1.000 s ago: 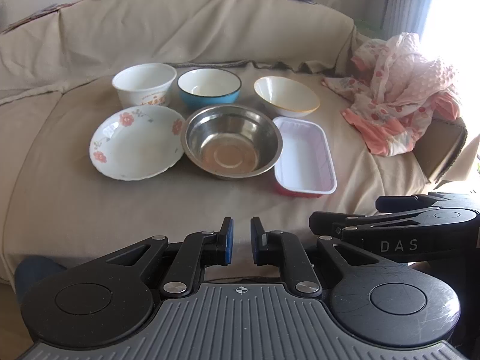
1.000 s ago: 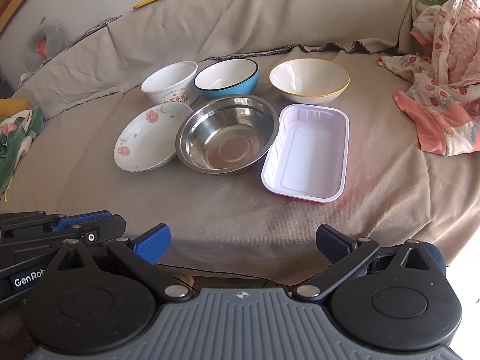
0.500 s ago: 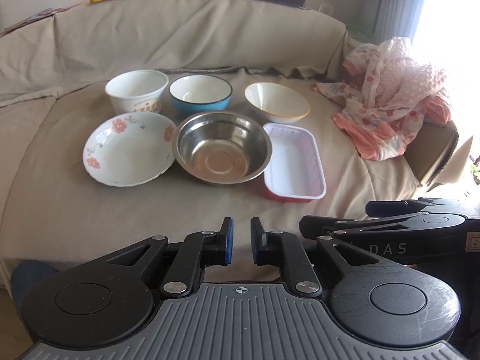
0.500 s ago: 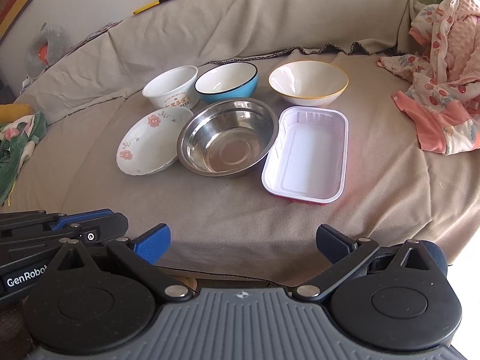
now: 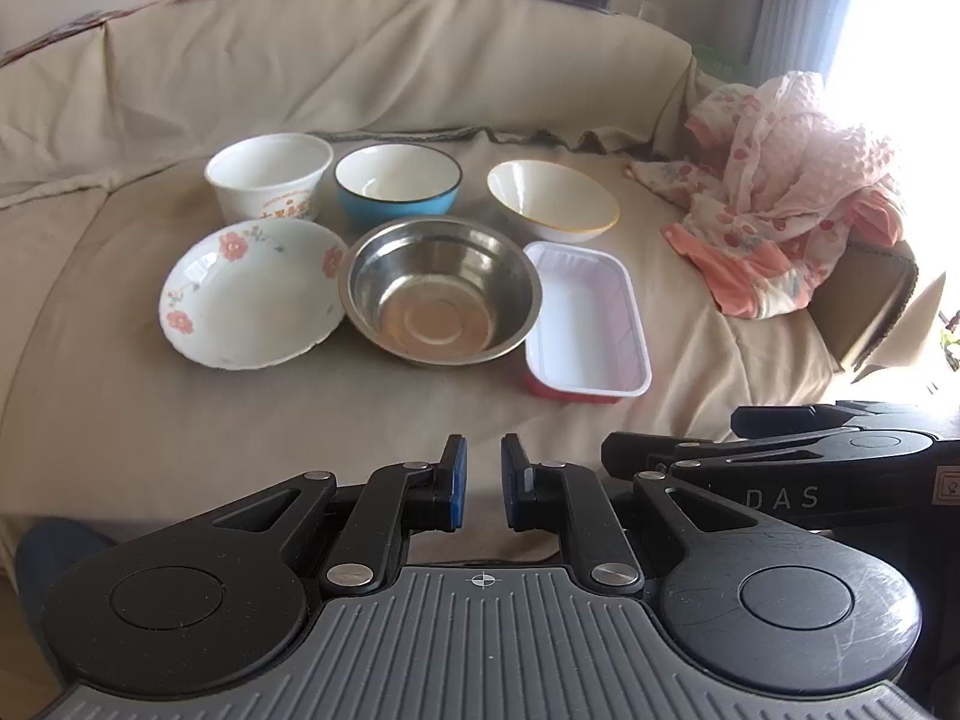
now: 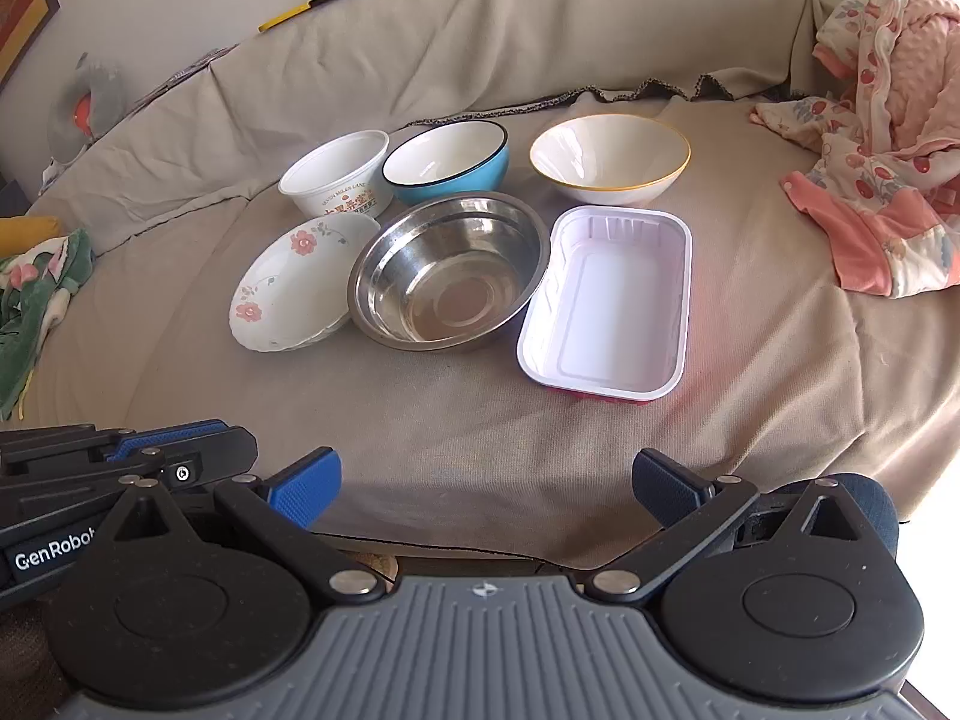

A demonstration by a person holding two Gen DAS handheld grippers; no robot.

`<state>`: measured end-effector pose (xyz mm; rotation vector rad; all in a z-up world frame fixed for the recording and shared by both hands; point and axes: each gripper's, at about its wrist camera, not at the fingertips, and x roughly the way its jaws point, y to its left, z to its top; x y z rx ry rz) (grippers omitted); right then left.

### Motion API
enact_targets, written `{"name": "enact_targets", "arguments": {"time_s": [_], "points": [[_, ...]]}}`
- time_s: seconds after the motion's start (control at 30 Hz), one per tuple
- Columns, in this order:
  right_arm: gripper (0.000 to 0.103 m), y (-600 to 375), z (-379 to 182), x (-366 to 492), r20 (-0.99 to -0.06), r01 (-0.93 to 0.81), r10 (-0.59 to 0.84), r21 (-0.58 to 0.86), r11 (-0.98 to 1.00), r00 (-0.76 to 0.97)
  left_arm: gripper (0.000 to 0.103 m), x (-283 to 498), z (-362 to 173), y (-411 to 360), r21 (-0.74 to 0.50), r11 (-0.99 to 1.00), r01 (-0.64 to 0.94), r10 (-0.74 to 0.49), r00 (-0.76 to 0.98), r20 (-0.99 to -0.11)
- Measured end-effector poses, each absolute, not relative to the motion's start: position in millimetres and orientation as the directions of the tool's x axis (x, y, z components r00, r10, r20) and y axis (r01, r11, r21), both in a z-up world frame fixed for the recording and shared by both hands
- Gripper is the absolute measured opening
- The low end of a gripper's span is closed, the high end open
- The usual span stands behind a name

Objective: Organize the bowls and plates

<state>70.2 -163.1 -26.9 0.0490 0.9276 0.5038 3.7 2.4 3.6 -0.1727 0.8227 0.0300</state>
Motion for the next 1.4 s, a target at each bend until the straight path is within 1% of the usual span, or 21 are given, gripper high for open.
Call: {"name": "enact_targets", "arguments": {"time_s": [0.4, 0.6, 0.73, 0.8, 0.97, 1.07, 1.1, 1.27, 1.33, 1.4], "points": [[0.103, -161.4, -25.4, 70.1, -0.744, -0.404, 0.435, 0.240, 0.883, 0.508, 0.014, 7.3, 0.4, 3.9, -0.160, 0.983, -0.093, -0.053, 0.686, -0.726], [0.103, -161.3, -17.3, 73.6, -0.707, -0.422, 0.435, 0.210, 0.882, 0.558, 0.014, 18.2, -4.0, 12.6, -0.198, 0.975, -0.100, -0.074, 0.693, -0.717], [0.103, -163.2, -14.1, 83.4, -0.675, -0.432, 0.447, 0.206, 0.878, 0.587, 0.014, 40.2, -8.7, 19.8, -0.232, 0.966, -0.118, -0.087, 0.695, -0.714], [0.103, -165.3, -13.9, 92.2, -0.664, -0.432, 0.457, 0.218, 0.875, 0.592, 0.014, 52.2, -13.5, 22.3, -0.257, 0.959, -0.118, -0.106, 0.692, -0.714], [0.103, -176.1, -22.9, 122.9, -0.634, -0.416, 0.469, 0.245, 0.876, 0.615, 0.014, 89.7, -43.8, 26.0, -0.363, 0.928, -0.085, -0.216, 0.670, -0.710], [0.103, -189.9, -40.0, 151.7, -0.650, -0.354, 0.451, 0.284, 0.891, 0.612, 0.014, 108.2, -64.0, 17.2, -0.386, 0.921, -0.053, -0.271, 0.625, -0.732], [0.102, -195.6, -47.8, 161.7, -0.661, -0.324, 0.439, 0.298, 0.898, 0.609, 0.014, 114.6, -69.7, 15.3, -0.399, 0.916, -0.047, -0.291, 0.610, -0.737], [0.085, -216.0, -84.0, 194.0, -0.701, -0.200, 0.371, 0.316, 0.927, 0.609, 0.014, 141.0, -94.4, 20.1, -0.524, 0.849, -0.076, -0.393, 0.573, -0.719], [0.076, -219.5, -95.6, 201.5, -0.709, -0.184, 0.366, 0.323, 0.929, 0.603, 0.014, 148.1, -99.7, 20.1, -0.524, 0.846, -0.101, -0.377, 0.583, -0.720], [0.071, -222.3, -106.6, 211.1, -0.717, -0.174, 0.377, 0.342, 0.923, 0.586, 0.014, 155.4, -104.8, 19.2, -0.506, 0.853, -0.126, -0.353, 0.574, -0.739]]}}
